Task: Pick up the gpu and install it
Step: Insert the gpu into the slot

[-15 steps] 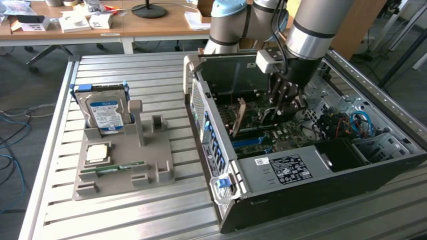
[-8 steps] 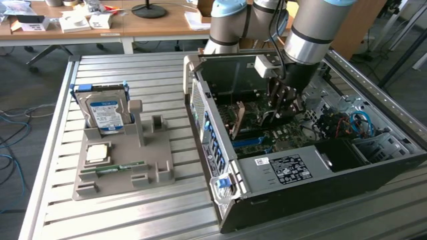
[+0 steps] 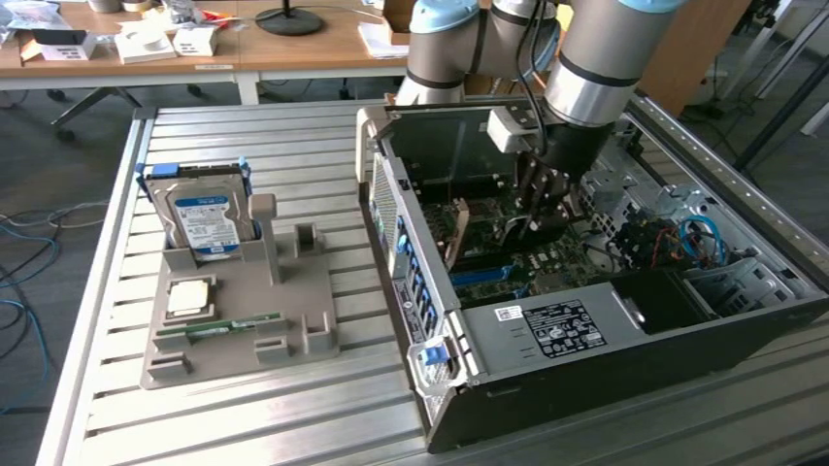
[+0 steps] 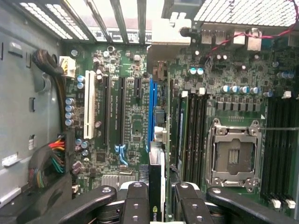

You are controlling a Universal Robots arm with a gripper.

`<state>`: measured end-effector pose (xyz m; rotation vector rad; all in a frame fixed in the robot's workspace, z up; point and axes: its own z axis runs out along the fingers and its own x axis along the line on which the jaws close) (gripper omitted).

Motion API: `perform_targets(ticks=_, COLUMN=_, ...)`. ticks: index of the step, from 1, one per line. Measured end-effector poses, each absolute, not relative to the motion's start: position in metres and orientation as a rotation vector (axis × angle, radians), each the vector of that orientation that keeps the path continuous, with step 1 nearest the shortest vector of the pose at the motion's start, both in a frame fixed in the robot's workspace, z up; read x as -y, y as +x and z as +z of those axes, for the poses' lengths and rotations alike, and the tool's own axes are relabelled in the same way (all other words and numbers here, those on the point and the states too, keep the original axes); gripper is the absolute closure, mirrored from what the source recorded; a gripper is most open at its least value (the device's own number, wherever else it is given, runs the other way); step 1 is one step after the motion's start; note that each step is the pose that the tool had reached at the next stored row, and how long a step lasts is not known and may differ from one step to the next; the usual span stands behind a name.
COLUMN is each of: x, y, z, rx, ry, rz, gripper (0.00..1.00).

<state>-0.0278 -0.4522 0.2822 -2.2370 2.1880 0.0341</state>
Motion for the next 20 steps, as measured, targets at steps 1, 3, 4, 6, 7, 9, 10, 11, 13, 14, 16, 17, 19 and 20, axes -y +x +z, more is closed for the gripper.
perform_targets(ticks=1, x=0.452, y=-0.029, z=0.282, rx=-2.188, ry=-2.237, rz=0.034, gripper=0.74)
perform_targets(ticks=3, x=0.452, y=-0.030, z=0.281, rx=-2.188, ry=-2.237, rz=0.034, gripper=0.74)
perform_targets(ticks=4, x=0.452, y=-0.031, z=0.280, rx=-2.188, ry=-2.237, rz=0.034, gripper=0.74)
perform_targets(ticks=6, x=0.452, y=-0.032, z=0.278, rx=-2.187, ry=-2.236, rz=0.033, gripper=0.74)
perform_targets(ticks=7, x=0.452, y=-0.033, z=0.276, rx=-2.187, ry=-2.236, rz=0.032, gripper=0.74)
perform_targets(ticks=9, x=0.452, y=-0.034, z=0.275, rx=-2.186, ry=-2.235, rz=0.031, gripper=0.74)
perform_targets(ticks=10, x=0.452, y=-0.035, z=0.274, rx=-2.186, ry=-2.235, rz=0.030, gripper=0.74)
perform_targets(ticks=11, x=0.452, y=-0.036, z=0.273, rx=-2.186, ry=-2.235, rz=0.030, gripper=0.74)
perform_targets(ticks=13, x=0.452, y=-0.036, z=0.271, rx=-2.185, ry=-2.235, rz=0.029, gripper=0.74)
perform_targets(ticks=14, x=0.452, y=-0.037, z=0.270, rx=-2.185, ry=-2.234, rz=0.029, gripper=0.74)
perform_targets(ticks=16, x=0.452, y=-0.037, z=0.268, rx=-2.185, ry=-2.234, rz=0.028, gripper=0.74)
perform_targets(ticks=17, x=0.452, y=-0.037, z=0.267, rx=-2.185, ry=-2.234, rz=0.028, gripper=0.74)
perform_targets(ticks=19, x=0.452, y=-0.039, z=0.267, rx=-2.185, ry=-2.234, rz=0.028, gripper=0.74)
perform_targets(ticks=20, x=0.452, y=-0.040, z=0.267, rx=-2.185, ry=-2.234, rz=0.028, gripper=0.74)
